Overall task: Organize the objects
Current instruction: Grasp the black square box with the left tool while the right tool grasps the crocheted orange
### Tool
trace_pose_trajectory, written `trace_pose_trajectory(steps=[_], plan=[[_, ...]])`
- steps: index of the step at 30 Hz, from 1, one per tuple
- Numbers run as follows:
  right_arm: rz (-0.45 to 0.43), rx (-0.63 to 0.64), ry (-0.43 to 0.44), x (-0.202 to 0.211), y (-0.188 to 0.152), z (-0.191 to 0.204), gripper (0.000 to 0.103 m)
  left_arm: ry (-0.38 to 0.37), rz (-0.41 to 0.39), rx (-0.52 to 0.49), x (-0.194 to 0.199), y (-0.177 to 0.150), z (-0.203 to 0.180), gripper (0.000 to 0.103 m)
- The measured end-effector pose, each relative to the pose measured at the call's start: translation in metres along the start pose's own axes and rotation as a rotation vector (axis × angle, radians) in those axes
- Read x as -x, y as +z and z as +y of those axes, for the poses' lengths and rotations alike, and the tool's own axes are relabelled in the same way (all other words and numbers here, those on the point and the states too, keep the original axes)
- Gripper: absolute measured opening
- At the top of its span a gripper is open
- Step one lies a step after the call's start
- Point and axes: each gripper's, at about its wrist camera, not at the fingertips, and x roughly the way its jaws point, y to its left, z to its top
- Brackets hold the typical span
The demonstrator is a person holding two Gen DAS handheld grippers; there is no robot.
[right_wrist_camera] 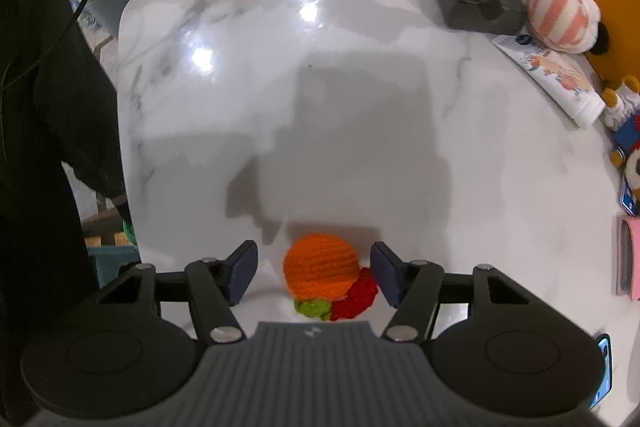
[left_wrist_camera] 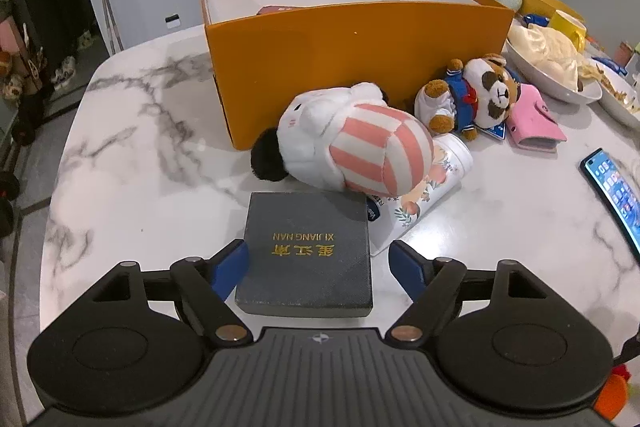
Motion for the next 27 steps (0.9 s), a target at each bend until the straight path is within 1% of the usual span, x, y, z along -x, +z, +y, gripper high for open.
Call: trace_pose_trajectory(steps=[4, 7, 9, 12, 16, 18, 22, 27], plan=[[0.014, 0.005, -0.005, -0.003, 0.0, 0.0, 0.059, 0.021, 0.005, -0.032, -0.004, 0.0, -0.003, 0.094], [0.023, 0.014, -0.015, -0.006, -0.001, 0.001, 0.057, 0.025, 0.013, -0.035, -0.007, 0.0, -0.001, 0.095], [0.027, 0.019, -0.02, -0.007, -0.001, 0.001, 0.051, 0.014, 0.037, -0.007, -0.013, 0.0, 0.004, 0.094], [0.035, 0.022, -0.024, -0.01, -0.001, 0.001, 0.049, 0.003, 0.062, 0.037, -0.019, -0.002, 0.011, 0.094], [0.042, 0.037, -0.029, -0.012, -0.001, 0.002, 0.045, -0.006, 0.063, 0.049, -0.021, -0.002, 0.014, 0.093], [0.042, 0.037, -0.029, -0.012, -0.002, 0.001, 0.044, -0.009, 0.061, 0.045, -0.022, -0.002, 0.013, 0.089], [0.048, 0.036, -0.035, -0.011, -0.001, 0.0, 0.045, 0.0, 0.06, 0.039, -0.024, -0.002, 0.011, 0.089], [0.04, 0.027, -0.038, -0.003, -0.003, -0.004, 0.045, -0.025, 0.055, 0.053, -0.023, -0.001, 0.013, 0.088]])
